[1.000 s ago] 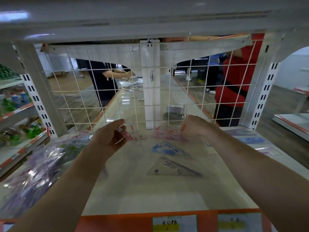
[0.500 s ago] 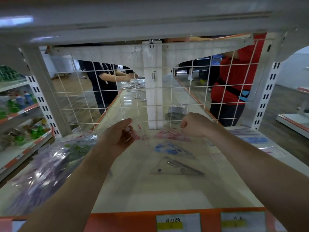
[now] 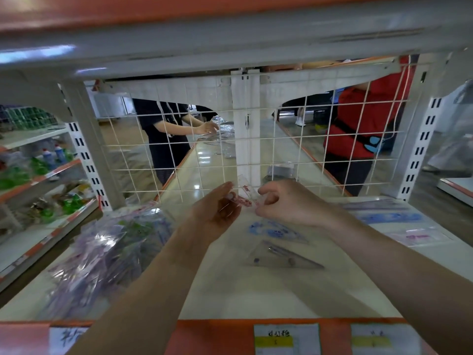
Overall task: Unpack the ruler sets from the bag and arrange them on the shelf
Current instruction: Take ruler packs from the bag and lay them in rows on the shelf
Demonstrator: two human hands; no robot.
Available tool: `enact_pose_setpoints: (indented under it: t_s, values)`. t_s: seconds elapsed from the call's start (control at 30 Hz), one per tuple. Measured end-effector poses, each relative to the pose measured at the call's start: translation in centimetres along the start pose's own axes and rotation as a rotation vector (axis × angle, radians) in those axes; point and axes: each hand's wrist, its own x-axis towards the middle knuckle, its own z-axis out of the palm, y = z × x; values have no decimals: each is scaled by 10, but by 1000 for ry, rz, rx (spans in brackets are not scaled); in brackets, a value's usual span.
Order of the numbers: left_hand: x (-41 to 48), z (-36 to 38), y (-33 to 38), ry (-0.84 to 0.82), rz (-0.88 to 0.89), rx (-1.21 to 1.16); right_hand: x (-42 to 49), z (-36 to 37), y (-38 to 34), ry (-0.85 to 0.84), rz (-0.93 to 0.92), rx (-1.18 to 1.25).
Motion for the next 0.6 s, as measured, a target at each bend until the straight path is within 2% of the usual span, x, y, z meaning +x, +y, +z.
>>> enact_pose_setpoints:
  t_s: [0.23,0.37,0.47,0.6]
  values:
    - [4,1,-5,35,-5,105,1,-5,5,124,-58,-354]
    - [5,3,-6,57,0,164,7,-6,6,124,-85,-527]
    - [6,3,-8,68,47,409,15,-10,13,128,-44,-502]
    - [12,0,-10,176,221,816,23,-13,27,110,40,-474]
